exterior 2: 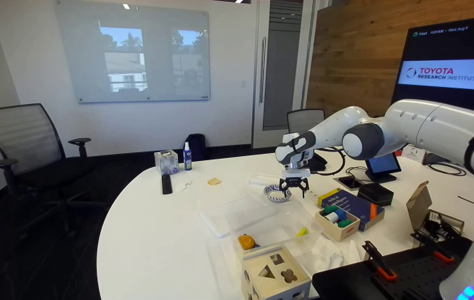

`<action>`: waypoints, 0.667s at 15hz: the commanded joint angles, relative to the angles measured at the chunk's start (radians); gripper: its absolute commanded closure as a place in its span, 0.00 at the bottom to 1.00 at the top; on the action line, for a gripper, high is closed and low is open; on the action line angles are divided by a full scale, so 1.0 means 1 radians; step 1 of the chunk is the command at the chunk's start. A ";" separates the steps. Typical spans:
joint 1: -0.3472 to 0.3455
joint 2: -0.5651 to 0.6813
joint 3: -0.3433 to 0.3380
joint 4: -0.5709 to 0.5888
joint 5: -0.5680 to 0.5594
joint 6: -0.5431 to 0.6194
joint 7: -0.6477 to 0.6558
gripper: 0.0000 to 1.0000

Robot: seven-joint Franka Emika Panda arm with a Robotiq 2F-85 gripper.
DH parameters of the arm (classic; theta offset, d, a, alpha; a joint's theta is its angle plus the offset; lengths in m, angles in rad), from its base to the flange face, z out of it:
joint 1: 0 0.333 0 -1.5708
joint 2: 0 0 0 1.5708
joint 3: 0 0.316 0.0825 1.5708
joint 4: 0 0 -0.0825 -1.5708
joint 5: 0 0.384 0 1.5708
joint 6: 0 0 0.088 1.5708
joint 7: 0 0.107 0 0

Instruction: Move the bowl on the table

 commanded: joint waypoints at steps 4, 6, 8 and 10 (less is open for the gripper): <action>0.002 -0.082 -0.019 -0.145 -0.013 -0.044 -0.039 0.00; 0.008 -0.098 -0.021 -0.209 -0.018 -0.027 -0.061 0.00; 0.013 -0.127 -0.019 -0.280 -0.017 -0.023 -0.081 0.00; 0.019 -0.181 -0.016 -0.374 -0.016 -0.018 -0.108 0.00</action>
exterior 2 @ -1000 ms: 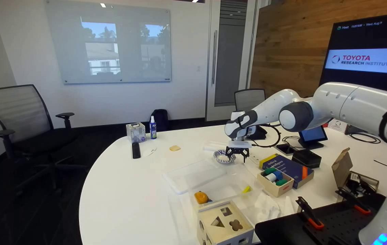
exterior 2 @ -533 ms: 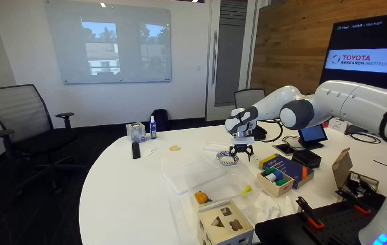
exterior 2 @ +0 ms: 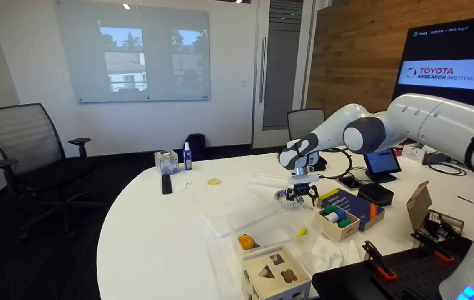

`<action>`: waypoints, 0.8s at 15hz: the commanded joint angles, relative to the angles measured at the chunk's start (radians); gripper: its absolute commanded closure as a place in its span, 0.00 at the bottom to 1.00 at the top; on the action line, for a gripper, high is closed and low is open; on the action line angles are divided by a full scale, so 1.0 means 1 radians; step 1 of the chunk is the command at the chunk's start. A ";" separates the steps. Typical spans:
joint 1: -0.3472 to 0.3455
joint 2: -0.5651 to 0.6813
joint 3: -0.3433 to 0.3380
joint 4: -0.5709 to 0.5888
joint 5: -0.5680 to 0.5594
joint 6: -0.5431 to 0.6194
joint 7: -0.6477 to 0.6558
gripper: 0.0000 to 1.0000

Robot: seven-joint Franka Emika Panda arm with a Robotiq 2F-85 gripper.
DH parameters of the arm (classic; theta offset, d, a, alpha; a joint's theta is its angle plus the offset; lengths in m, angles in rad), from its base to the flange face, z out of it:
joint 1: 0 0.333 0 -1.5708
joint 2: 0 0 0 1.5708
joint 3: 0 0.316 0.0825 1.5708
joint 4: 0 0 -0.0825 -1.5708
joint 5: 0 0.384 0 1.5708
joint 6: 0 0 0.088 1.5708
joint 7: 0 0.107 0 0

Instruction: Move the bowl on the table

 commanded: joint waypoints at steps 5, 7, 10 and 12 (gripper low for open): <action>0.035 -0.257 0.000 -0.397 -0.013 0.009 -0.103 0.00; 0.041 -0.314 -0.006 -0.483 -0.017 0.007 -0.123 0.00; 0.022 -0.383 0.011 -0.588 -0.046 0.005 -0.114 0.00; 0.013 -0.419 0.010 -0.643 -0.058 -0.002 -0.106 0.00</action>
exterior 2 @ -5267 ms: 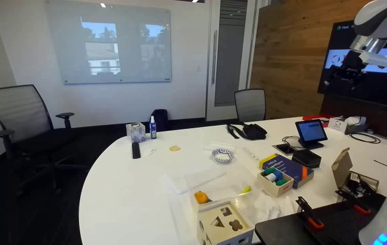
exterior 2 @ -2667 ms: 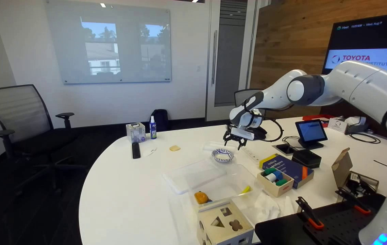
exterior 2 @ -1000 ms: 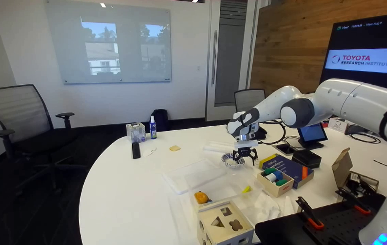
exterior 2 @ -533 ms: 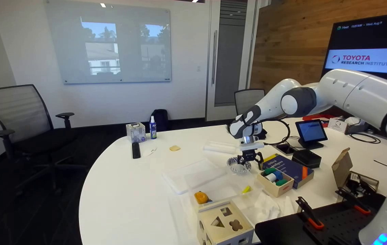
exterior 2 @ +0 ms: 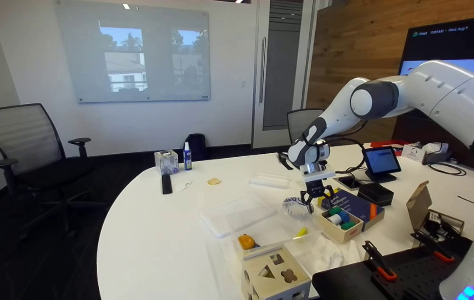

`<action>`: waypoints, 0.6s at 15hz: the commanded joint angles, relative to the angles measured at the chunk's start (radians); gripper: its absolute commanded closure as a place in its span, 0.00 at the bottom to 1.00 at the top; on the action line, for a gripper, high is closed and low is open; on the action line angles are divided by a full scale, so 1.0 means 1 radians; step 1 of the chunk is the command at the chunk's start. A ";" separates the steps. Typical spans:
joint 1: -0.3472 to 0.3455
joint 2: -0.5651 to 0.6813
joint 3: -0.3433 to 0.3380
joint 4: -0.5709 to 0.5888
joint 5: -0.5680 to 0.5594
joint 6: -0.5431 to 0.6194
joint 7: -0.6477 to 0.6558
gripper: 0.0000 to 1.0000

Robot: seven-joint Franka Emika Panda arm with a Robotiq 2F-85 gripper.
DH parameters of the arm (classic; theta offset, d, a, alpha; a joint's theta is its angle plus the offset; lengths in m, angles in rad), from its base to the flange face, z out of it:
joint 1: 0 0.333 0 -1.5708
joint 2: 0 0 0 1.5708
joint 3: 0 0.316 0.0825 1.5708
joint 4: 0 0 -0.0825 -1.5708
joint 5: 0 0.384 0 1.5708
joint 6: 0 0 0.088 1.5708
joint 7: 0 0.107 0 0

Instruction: Move the bowl on the table

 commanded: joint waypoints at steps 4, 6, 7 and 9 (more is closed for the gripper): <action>-0.027 -0.155 0.007 -0.233 -0.044 0.000 0.016 0.00; -0.035 -0.172 0.006 -0.264 -0.042 0.011 0.022 0.00; -0.038 -0.182 0.008 -0.274 -0.039 0.029 0.024 0.00; -0.049 -0.211 0.014 -0.291 -0.023 0.083 0.026 0.00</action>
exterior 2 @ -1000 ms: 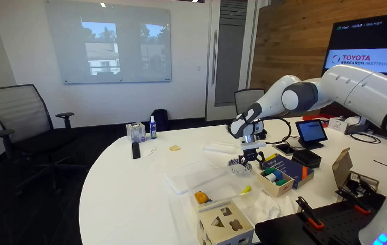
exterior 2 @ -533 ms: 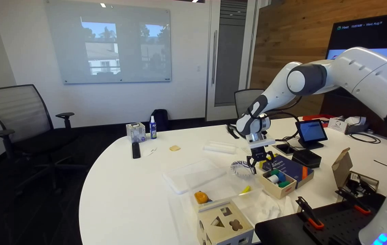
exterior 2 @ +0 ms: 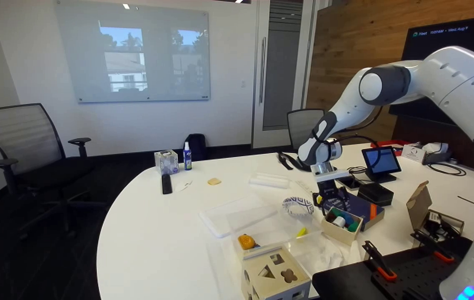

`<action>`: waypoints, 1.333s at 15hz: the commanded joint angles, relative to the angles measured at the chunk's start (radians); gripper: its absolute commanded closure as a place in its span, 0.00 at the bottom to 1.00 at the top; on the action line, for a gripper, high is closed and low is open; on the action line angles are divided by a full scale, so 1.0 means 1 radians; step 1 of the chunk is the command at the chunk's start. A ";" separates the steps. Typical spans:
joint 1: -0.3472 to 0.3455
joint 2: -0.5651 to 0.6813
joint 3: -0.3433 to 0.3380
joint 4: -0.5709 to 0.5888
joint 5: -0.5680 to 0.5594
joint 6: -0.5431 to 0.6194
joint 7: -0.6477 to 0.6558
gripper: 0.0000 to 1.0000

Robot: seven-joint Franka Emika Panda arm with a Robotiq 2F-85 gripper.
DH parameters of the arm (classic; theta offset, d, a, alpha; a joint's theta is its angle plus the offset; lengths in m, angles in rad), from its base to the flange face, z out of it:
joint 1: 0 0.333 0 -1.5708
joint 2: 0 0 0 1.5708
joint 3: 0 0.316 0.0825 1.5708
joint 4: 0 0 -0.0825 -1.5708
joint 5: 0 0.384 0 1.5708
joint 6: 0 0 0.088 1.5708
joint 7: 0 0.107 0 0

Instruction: Move the bowl on the table

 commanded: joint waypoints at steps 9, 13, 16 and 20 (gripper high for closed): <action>-0.053 -0.341 0.075 -0.175 0.043 0.197 -0.040 0.00; -0.085 -0.477 0.148 -0.258 0.121 0.236 -0.137 0.00; -0.089 -0.546 0.173 -0.313 0.152 0.275 -0.186 0.00; -0.086 -0.595 0.180 -0.370 0.154 0.346 -0.206 0.00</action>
